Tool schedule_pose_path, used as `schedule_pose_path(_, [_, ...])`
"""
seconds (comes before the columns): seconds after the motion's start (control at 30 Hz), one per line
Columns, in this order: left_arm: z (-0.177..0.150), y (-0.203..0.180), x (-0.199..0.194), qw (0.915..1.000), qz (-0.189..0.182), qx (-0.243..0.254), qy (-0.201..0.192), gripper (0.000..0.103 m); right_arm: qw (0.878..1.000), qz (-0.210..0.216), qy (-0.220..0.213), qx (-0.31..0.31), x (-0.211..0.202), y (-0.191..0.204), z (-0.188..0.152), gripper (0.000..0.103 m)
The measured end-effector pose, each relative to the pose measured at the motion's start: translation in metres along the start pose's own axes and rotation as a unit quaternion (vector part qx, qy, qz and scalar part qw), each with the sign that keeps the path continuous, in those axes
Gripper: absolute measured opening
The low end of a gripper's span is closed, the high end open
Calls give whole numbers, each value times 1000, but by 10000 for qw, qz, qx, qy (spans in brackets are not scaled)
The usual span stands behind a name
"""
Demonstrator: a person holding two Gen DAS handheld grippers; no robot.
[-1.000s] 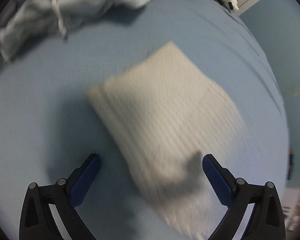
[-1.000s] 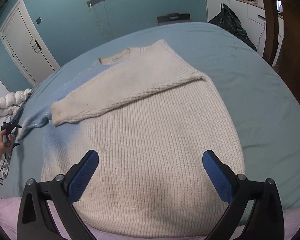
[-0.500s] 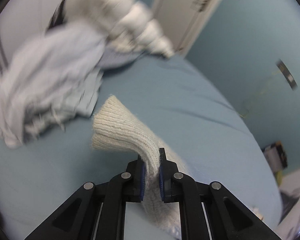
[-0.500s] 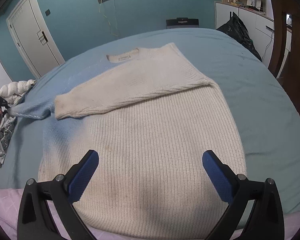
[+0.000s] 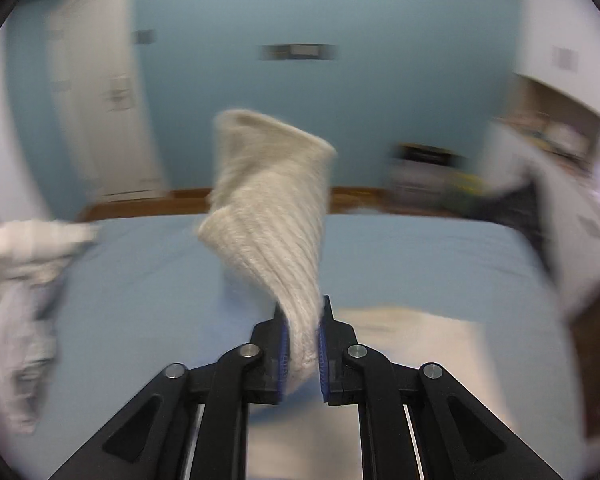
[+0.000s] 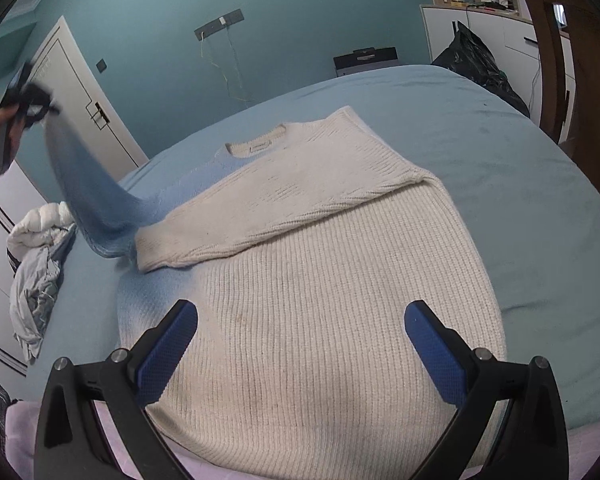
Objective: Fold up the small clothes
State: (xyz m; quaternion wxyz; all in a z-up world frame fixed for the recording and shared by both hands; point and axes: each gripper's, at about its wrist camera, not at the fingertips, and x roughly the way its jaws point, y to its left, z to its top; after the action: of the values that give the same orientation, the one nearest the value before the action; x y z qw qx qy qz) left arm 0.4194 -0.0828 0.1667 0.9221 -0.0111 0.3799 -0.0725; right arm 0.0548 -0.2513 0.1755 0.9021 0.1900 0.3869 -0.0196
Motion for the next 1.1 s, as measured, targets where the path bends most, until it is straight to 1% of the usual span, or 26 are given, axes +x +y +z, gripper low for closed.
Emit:
schedule_pose_path(0.03, [-11, -45, 2, 9975, -698, 51, 122, 15, 10000, 34, 4, 53, 1, -4, 1, 101])
schedule_pose_path(0.07, [-20, -70, 5, 9927, -1182, 38, 252, 19, 9999, 73, 6, 106, 1, -7, 1, 101])
schedule_pose_path(0.1, [-36, -107, 10, 9791, -1950, -25, 581, 39, 9997, 136, 11, 209, 1, -13, 1, 101])
schedule_pose_path(0.13, [-45, -127, 13, 9700, -2297, -48, 798, 80, 9994, 182, 20, 299, 1, -18, 2, 102])
schedule_pose_path(0.17, [-59, -147, 15, 9608, -2575, -33, 1026, 97, 9986, 232, 32, 478, 1, -26, 2, 102])
schedule_pose_path(0.2, [-73, -164, 14, 9571, -2693, 29, 1071, 103, 9978, 266, 47, 604, 0, -32, 2, 102])
schedule_pose_path(0.23, [-84, -171, 11, 9578, -2693, 127, 995, 103, 9961, 316, 89, 823, 0, -40, 2, 102])
schedule_pose_path(0.3, [-103, -179, 7, 9625, -2465, 526, 1004, 103, 9911, 416, 208, 1244, 5, -56, 4, 102])
schedule_pose_path(0.33, [-110, -177, 1, 9675, -2246, 652, 960, 103, 9884, 456, 244, 1430, 6, -64, 4, 102])
schedule_pose_path(0.37, [-120, -169, -4, 9745, -1907, 797, 875, 103, 9853, 459, 282, 1621, 7, -71, 4, 102])
schedule_pose_path(0.4, [-134, -154, -6, 9807, -1486, 996, 791, 103, 9836, 459, 308, 1718, 8, -75, 4, 102])
schedule_pose_path(0.43, [-150, -135, -9, 9845, -1097, 1162, 726, 103, 9817, 490, 314, 1816, 8, -79, 4, 102])
schedule_pose_path(0.47, [-161, -124, -12, 9863, -821, 1255, 684, 103, 9802, 519, 309, 1886, 7, -81, 4, 102])
schedule_pose_path(0.5, [-179, -101, -12, 9877, -394, 1377, 627, 103, 9797, 546, 302, 1907, 6, -82, 5, 102])
schedule_pose_path(0.6, [-230, -46, -10, 9828, 489, 1650, 668, 103, 9797, 625, 314, 1879, 6, -80, 6, 102])
schedule_pose_path(0.63, [-245, -30, -9, 9815, 619, 1664, 710, 103, 9804, 635, 328, 1834, 5, -77, 6, 102])
schedule_pose_path(0.7, [-276, -4, -11, 9820, 740, 1529, 829, 103, 9820, 658, 330, 1740, 4, -69, 8, 102])
schedule_pose_path(0.77, [-295, 17, -7, 9839, 698, 1323, 975, 103, 9832, 654, 311, 1674, 5, -68, 7, 102])
schedule_pose_path(0.8, [-306, 31, -8, 9862, 655, 1158, 984, 103, 9839, 633, 295, 1644, 5, -72, 4, 102])
schedule_pose_path(0.83, [-311, 25, -7, 9873, 646, 1082, 964, 103, 9846, 605, 290, 1617, 5, -70, 3, 102])
schedule_pose_path(0.9, [-317, 31, -5, 9897, 564, 930, 929, 103, 9854, 543, 345, 1574, 7, -66, 2, 102])
schedule_pose_path(1.03, [-316, 43, -2, 9913, 266, 847, 972, 103, 9849, 468, 506, 1585, 15, -66, -1, 102])
schedule_pose_path(1.1, [-316, 52, -2, 9925, 241, 713, 961, 103, 9843, 387, 580, 1622, 17, -67, -1, 102])
